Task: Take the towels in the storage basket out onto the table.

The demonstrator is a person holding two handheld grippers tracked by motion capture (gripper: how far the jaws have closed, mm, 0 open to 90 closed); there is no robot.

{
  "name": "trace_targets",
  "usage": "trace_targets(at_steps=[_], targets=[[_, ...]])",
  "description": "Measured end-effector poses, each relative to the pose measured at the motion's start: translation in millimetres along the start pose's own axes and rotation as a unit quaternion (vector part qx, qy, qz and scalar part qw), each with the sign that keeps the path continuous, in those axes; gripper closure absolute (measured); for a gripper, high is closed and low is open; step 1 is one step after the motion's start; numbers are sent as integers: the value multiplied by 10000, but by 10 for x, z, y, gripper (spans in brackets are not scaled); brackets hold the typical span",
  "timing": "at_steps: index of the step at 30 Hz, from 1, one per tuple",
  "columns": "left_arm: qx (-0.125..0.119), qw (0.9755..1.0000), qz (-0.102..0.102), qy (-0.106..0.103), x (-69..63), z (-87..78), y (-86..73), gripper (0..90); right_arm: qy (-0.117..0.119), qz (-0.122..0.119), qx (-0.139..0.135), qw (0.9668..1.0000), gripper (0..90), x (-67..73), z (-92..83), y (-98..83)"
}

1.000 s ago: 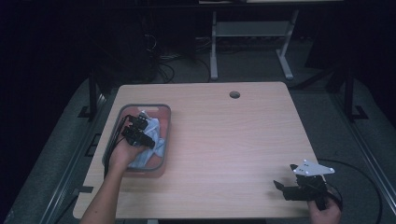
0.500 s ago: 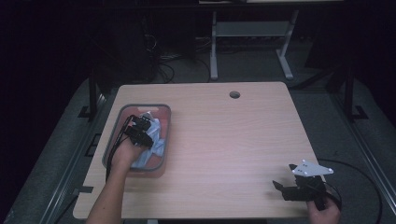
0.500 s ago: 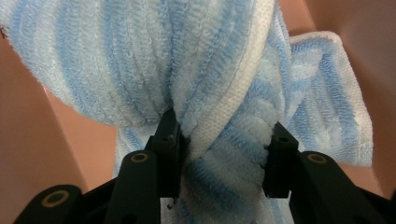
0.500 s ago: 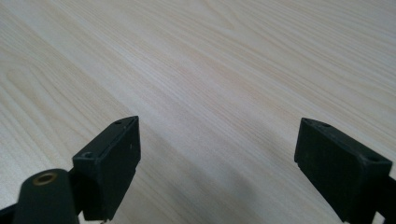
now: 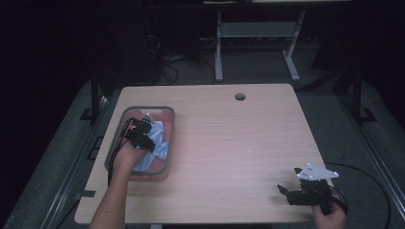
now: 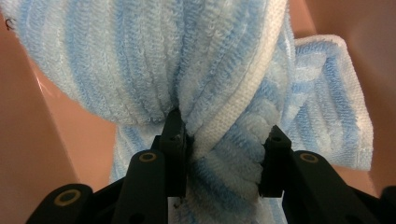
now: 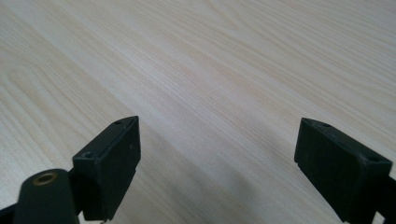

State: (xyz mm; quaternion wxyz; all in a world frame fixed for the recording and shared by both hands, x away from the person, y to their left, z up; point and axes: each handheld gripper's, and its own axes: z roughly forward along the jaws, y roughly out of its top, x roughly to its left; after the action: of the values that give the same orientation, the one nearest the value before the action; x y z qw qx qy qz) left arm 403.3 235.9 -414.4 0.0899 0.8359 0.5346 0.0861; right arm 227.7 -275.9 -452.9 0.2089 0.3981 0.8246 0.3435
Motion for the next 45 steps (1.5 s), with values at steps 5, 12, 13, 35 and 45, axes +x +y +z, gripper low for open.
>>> trace_targets(at_steps=[5,12,13,35,45], targets=[[-30,9999,97,84,-41,-32,-2,645,-4,-1,12,10000,139,4,6,4],[-201,9997,118,-123,-7,-118,-61,669,-41,57,11,10000,139,-7,12,8],[-251,9995,116,-175,1,-138,-82,669,-53,59,5,10000,139,-8,9,9],[-1506,9822,-22,-1121,119,-671,-381,668,-145,137,-57,9998,139,-28,-38,-8],[-1844,9723,-183,-1427,201,-849,-410,666,-165,159,-156,9996,139,-66,-69,-13]])
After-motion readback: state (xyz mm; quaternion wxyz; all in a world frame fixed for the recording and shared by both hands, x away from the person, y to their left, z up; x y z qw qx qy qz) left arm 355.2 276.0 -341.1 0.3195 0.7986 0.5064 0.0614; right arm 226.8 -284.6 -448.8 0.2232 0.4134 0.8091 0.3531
